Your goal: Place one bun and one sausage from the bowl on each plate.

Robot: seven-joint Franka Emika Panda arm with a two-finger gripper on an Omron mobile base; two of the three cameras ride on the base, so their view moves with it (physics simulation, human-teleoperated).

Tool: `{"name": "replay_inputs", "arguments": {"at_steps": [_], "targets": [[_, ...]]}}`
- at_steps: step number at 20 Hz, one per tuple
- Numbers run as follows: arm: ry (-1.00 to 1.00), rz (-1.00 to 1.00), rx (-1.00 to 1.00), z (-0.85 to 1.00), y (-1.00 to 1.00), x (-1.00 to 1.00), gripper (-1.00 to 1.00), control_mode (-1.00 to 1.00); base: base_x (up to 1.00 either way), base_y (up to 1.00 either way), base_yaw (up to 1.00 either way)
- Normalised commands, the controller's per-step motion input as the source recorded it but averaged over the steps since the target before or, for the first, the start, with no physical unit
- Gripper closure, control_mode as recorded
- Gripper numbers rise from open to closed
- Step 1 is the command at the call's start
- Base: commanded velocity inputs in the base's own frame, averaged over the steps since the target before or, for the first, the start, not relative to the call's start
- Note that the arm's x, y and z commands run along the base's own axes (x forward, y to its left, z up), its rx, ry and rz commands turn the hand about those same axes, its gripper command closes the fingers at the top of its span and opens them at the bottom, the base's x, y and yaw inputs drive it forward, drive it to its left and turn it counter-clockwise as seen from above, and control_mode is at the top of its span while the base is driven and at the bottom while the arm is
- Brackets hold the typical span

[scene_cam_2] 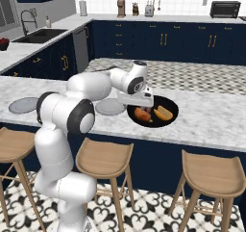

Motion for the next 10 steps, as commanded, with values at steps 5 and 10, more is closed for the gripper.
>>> {"name": "replay_inputs", "arguments": {"at_steps": [5,10], "targets": [[-0.03,0.01,0.00,-0.26,-0.01,0.05,-1.00,-1.00,0.00,0.00,0.00],[0.00,0.00,0.00,-0.14,0.00,0.12,-1.00,-1.00,0.00,0.00,0.00]]}}
